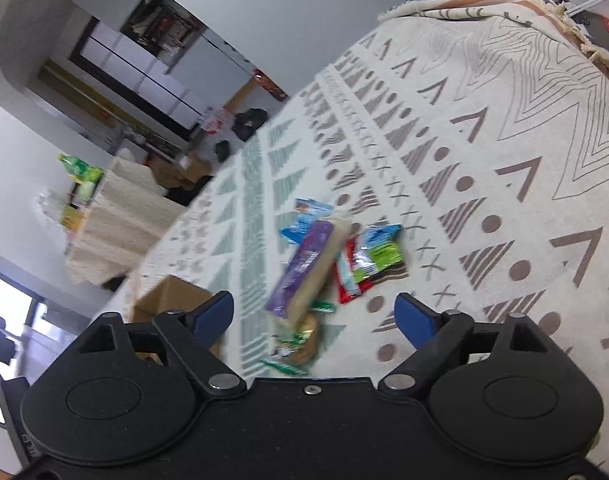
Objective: Organize snacks
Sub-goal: 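Move both tools back toward the remaining snack pile, then grasp the green cow-print bread pack with the left tool while the right tool grasps the blue-green candy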
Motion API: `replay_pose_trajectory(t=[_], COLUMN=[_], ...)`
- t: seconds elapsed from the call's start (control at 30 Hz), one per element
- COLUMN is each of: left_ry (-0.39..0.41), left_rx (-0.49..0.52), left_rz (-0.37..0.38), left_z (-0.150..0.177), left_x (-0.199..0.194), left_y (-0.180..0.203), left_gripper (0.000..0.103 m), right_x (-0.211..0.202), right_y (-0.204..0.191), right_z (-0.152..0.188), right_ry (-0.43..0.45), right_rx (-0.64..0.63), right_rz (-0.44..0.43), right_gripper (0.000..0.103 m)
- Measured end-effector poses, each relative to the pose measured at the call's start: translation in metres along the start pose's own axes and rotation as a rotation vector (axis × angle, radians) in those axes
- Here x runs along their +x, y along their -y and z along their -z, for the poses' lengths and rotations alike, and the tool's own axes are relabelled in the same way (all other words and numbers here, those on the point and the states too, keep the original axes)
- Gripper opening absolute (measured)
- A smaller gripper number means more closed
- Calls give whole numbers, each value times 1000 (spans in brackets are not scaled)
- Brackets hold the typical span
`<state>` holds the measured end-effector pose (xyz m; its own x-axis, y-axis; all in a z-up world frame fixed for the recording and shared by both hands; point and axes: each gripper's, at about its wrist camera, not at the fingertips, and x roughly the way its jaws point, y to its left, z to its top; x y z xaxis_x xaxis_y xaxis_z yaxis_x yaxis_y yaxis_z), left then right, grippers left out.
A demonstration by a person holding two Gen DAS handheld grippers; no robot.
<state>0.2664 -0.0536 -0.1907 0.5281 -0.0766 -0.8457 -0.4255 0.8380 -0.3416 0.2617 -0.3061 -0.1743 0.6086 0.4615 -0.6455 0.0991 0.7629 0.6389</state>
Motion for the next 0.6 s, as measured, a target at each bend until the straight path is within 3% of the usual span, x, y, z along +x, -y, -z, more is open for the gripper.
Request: replay_pose_trajectory(t=[0.43,0.6], left_ry=[-77,-84], left_rx=[201,301], left_rz=[-79,-56], left_z=[-2,-3], left_x=[54,61], left_y=[31,43], left_gripper=[85,87], right_x=[32,46], right_y=[21,21], right_z=[-12,-24], right_ry=[-37,-26], right_rx=[54,42], right_rz=[86,113], right_gripper=[82,82])
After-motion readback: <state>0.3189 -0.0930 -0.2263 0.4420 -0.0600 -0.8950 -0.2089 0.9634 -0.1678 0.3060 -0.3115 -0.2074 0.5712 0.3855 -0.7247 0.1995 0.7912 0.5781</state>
